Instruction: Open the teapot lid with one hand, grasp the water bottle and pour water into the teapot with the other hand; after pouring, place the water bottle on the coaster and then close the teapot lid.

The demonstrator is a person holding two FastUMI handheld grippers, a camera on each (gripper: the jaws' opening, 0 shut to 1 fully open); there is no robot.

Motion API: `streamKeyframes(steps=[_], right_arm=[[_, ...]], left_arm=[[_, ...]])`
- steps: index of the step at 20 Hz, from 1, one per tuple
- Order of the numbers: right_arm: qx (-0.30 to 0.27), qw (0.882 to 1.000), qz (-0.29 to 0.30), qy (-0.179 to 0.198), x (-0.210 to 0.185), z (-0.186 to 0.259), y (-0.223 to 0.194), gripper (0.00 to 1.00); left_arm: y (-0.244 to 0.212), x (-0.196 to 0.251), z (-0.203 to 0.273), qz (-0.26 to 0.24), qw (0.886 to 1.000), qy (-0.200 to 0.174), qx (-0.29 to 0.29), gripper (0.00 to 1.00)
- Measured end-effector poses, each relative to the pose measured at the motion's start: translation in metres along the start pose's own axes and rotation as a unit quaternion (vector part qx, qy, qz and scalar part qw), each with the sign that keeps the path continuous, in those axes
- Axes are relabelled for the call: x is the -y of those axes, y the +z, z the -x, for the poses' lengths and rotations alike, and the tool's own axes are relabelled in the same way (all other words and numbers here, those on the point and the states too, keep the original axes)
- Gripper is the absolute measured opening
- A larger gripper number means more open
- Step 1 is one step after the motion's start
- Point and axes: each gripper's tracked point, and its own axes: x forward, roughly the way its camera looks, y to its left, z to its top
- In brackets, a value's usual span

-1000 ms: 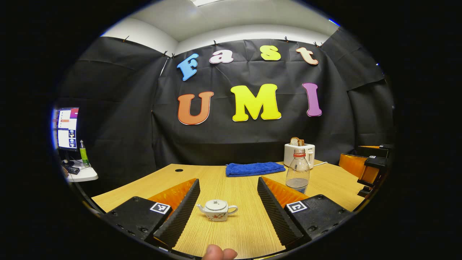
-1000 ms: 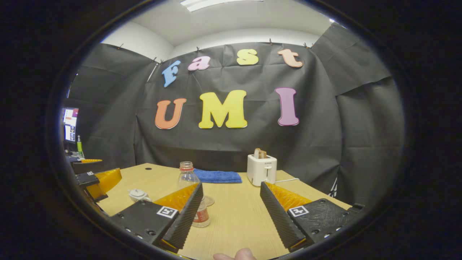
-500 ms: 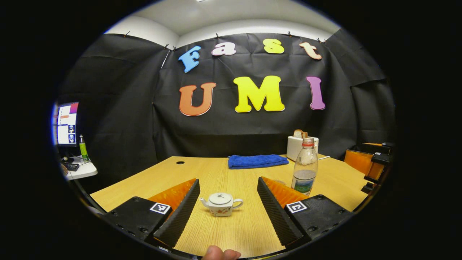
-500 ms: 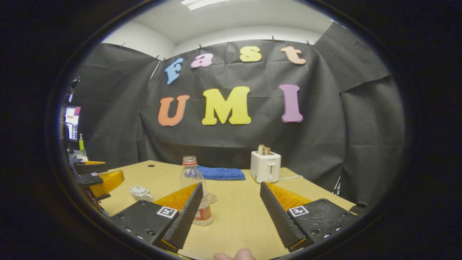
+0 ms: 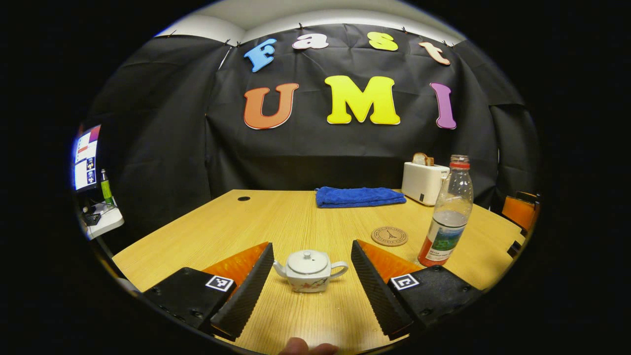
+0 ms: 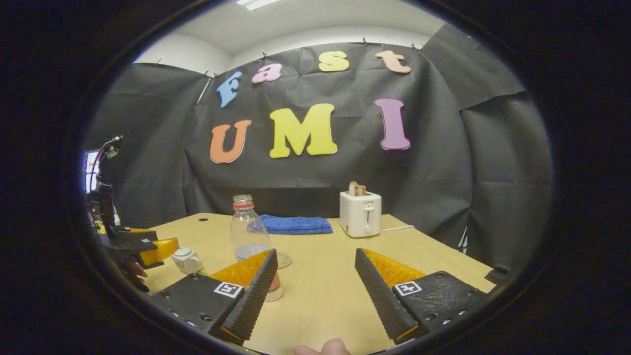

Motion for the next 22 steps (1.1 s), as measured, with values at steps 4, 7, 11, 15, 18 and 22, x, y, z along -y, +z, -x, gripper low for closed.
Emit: streamKeyframes(steps=[4,7,11,15,18,22], right_arm=[[-0.011,1.0,-0.008,-0.011,0.012,-0.01,-0.01,0.95],[-0.02,1.0,-0.017,-0.016,0.017,-0.018,-0.015,0.95],[-0.029,0.999,-0.024,-0.01,0.016,-0.025,-0.022,0.96],[-0.04,0.999,-0.029,-0.003,0.013,-0.028,-0.028,0.95],[-0.035,0.999,-0.03,-0.002,0.017,-0.025,-0.026,0.95],[-0.029,0.999,-0.021,0.019,0.011,-0.022,-0.025,0.95]], left_arm=[[-0.011,-0.002,-0.02,-0.002,1.0,-0.002,-0.023,0.86],[-0.01,-0.004,-0.029,-0.008,1.0,0.001,-0.025,0.7],[-0.013,-0.007,-0.036,-0.009,0.999,0.005,-0.031,0.51],[-0.013,-0.011,-0.039,-0.018,0.999,0.016,-0.032,0.28],[-0.012,-0.007,-0.041,-0.019,0.999,0.011,-0.032,0.15],[-0.011,-0.007,-0.041,-0.023,0.999,0.01,-0.032,0.05]])
